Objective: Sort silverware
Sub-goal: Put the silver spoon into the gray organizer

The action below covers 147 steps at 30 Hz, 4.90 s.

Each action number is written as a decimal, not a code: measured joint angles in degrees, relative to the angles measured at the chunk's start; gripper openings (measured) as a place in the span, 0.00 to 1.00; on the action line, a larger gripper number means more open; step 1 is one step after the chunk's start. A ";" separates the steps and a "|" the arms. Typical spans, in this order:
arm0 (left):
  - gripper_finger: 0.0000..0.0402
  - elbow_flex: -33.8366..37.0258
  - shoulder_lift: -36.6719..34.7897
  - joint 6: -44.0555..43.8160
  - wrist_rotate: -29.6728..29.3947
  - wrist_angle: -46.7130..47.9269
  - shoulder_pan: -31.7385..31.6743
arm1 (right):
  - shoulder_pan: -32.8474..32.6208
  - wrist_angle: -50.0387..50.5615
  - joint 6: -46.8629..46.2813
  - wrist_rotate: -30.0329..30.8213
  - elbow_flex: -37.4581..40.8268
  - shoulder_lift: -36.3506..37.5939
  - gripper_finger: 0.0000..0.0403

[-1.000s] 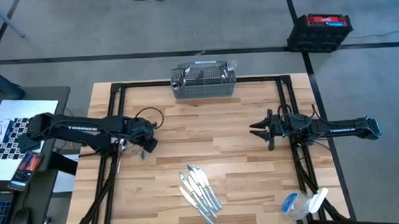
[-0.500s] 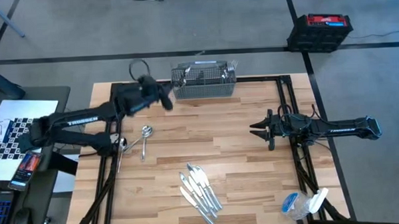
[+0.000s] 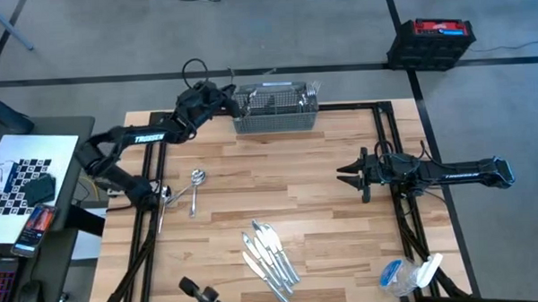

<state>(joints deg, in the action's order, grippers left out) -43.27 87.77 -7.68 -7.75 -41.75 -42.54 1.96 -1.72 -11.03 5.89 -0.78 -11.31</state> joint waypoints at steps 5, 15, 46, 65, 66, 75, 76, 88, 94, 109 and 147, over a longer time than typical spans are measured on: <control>0.19 -1.32 0.82 5.81 0.02 2.92 0.65 | 0.00 0.00 0.00 -0.02 0.00 0.02 0.28; 0.39 -8.82 -16.41 6.64 -0.06 47.23 7.64 | 0.02 0.00 0.00 0.00 0.00 0.01 0.28; 0.29 16.75 -21.29 -36.79 0.19 90.67 34.49 | 0.00 -0.02 0.00 0.00 0.00 0.02 0.28; 0.00 -15.27 -21.69 -7.59 -6.96 71.25 25.22 | 0.00 0.03 0.02 0.00 -0.02 0.02 0.28; 0.00 -15.26 -21.55 -7.54 -5.54 73.21 24.61 | 0.02 0.02 0.02 0.00 -0.02 0.02 0.28; 0.14 -5.52 -15.13 -22.97 7.61 94.47 28.68 | 0.02 0.00 0.00 0.00 -0.02 0.02 0.28; 0.16 -3.82 -14.11 -24.70 7.55 93.45 29.29 | 0.02 0.00 0.00 0.00 -0.02 0.02 0.28; 0.32 2.22 -0.32 -31.79 9.28 79.27 32.06 | 0.02 0.02 0.00 -0.02 -0.02 0.00 0.28; 0.04 -0.14 0.96 -28.94 7.23 80.83 31.78 | 0.01 -0.02 0.02 0.00 -0.02 0.04 0.28; 0.00 -19.36 -11.11 -4.28 -7.23 56.55 23.18 | 0.00 -0.02 0.02 0.00 -0.02 0.02 0.28; 0.46 -19.24 -18.45 -5.03 -1.75 93.71 11.74 | 0.02 0.00 0.00 -0.02 -0.02 0.01 0.28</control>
<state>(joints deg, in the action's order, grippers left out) -62.50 69.31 -12.71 -9.51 51.96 -30.81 1.98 -1.72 -11.03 5.87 -0.80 -11.30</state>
